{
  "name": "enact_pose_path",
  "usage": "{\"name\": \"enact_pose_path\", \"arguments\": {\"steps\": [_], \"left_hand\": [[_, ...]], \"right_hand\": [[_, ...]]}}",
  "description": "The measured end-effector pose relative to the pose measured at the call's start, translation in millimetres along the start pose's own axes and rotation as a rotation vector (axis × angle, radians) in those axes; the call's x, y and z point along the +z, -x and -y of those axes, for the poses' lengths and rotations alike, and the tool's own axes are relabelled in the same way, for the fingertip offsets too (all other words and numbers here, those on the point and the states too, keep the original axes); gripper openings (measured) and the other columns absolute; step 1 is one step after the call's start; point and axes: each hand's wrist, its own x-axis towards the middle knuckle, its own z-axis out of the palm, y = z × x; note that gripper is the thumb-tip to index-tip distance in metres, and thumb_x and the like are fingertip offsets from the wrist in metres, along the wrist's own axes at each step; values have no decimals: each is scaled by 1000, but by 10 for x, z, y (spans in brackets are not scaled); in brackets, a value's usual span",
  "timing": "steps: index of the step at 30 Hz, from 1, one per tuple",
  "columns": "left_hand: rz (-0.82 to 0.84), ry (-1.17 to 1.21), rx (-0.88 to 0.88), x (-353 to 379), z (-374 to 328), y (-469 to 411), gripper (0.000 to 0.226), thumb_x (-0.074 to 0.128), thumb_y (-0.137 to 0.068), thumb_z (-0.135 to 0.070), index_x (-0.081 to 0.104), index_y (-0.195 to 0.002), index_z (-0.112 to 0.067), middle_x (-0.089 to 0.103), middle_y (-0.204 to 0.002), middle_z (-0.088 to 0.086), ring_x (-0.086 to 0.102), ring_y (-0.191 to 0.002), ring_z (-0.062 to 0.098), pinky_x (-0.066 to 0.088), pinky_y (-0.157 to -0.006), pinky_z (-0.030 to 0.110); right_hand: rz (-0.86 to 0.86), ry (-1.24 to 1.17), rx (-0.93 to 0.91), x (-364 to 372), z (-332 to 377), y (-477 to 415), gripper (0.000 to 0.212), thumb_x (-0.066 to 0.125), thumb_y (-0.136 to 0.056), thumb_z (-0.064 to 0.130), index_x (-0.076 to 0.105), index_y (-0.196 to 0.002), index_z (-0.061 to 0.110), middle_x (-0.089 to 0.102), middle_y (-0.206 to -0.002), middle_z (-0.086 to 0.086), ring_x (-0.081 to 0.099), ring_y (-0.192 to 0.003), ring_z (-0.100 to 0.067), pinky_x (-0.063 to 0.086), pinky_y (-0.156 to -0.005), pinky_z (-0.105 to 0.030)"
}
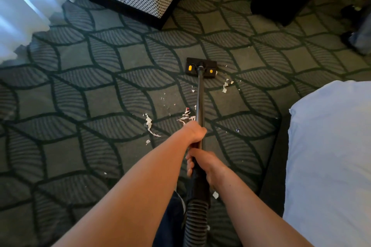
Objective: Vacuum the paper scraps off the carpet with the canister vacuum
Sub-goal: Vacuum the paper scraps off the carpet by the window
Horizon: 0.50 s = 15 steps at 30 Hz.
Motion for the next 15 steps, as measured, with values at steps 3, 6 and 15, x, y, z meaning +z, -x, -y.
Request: {"name": "enact_pose_path", "arguments": {"steps": [3,6,15], "left_hand": [[-20,-25,-1,96,126,69,43,49,-97,-26,54,-129,2,60,-126,19,57,-116,32,46,-97,34],[-46,-48,-16,163,284,139,44,48,-97,-27,55,-128,3,60,-125,20,57,-116,34,45,-96,35],[-159,-53,-99,91,595,249,45,51,-97,-36,58,-125,-2,64,-112,15,61,-103,31,48,-87,34]], "right_hand": [[68,-19,-8,-27,-180,46,12,52,-87,-3,54,-76,2,48,-52,-9,46,-37,-17,44,-41,-26],[180,-9,17,-82,-326,89,9,59,-91,5,60,-98,0,56,-65,-12,57,-52,-20,54,-53,-30],[45,395,3,-97,-170,-103,28,40,-97,13,66,-86,8,71,-87,-13,70,-83,-27,59,-81,-40]]}}
